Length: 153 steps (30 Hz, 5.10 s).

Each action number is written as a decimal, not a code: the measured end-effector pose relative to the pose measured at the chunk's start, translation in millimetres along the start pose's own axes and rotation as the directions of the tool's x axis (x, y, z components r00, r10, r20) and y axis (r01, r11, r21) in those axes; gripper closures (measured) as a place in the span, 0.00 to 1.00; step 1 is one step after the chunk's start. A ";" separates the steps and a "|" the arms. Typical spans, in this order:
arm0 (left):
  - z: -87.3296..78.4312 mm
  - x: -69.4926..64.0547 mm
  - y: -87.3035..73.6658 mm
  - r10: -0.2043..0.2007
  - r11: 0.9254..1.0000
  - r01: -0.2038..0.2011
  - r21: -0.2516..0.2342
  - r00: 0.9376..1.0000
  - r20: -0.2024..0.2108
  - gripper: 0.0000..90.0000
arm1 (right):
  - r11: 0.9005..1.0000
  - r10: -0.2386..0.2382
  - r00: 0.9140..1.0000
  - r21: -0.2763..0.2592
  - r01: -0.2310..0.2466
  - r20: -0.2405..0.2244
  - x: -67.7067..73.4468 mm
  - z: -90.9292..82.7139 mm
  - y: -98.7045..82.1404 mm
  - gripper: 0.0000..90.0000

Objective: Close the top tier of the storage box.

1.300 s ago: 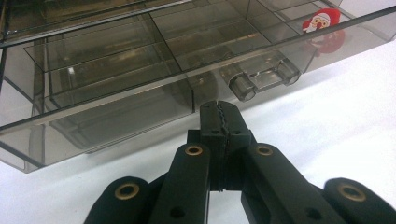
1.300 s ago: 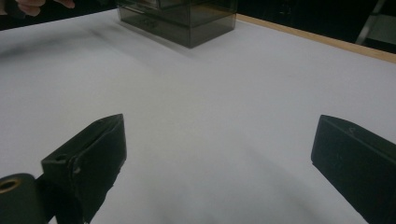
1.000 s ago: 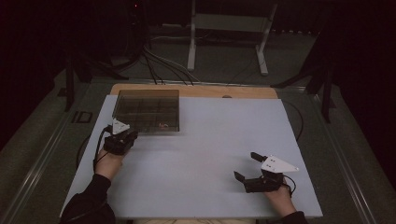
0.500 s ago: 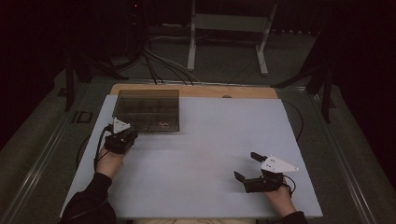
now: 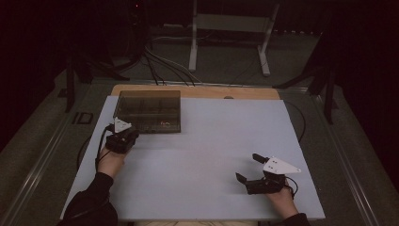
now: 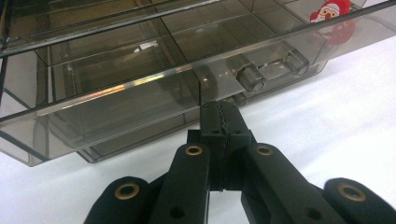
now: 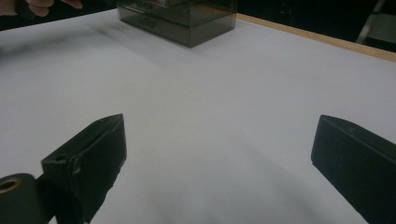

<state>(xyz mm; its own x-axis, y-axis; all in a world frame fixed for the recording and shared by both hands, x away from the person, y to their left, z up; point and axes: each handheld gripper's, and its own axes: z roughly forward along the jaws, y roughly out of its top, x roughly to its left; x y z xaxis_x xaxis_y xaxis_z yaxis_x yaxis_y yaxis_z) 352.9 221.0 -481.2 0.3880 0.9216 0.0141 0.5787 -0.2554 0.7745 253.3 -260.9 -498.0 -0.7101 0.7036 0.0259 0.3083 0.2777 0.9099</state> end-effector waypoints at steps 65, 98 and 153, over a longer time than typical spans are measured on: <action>17.9 2.9 18.2 0.004 1.000 -0.004 -0.018 0.999 -0.032 0.99 | 1.000 0.003 1.000 0.002 -0.003 -0.002 0.0 -0.1 -0.2 0.03; 25.4 3.5 23.4 -0.001 1.000 0.001 -0.016 1.000 -0.029 0.99 | 1.000 0.001 1.000 0.000 -0.001 -0.002 -0.3 -0.4 -0.2 0.03; 7.4 -7.8 30.2 -0.059 0.998 0.059 0.025 0.998 0.004 0.21 | 1.000 -0.001 1.000 -0.002 0.001 -0.001 -0.1 -0.8 0.1 0.03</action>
<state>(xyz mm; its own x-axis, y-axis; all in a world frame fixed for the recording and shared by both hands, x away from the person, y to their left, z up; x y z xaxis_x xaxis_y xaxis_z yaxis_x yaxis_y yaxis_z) 372.6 203.9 -462.7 0.3562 0.9338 -0.0344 0.6184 -0.2080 0.7578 252.9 -261.5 -497.6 -0.7109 0.7028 0.0250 0.3060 0.2771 0.9108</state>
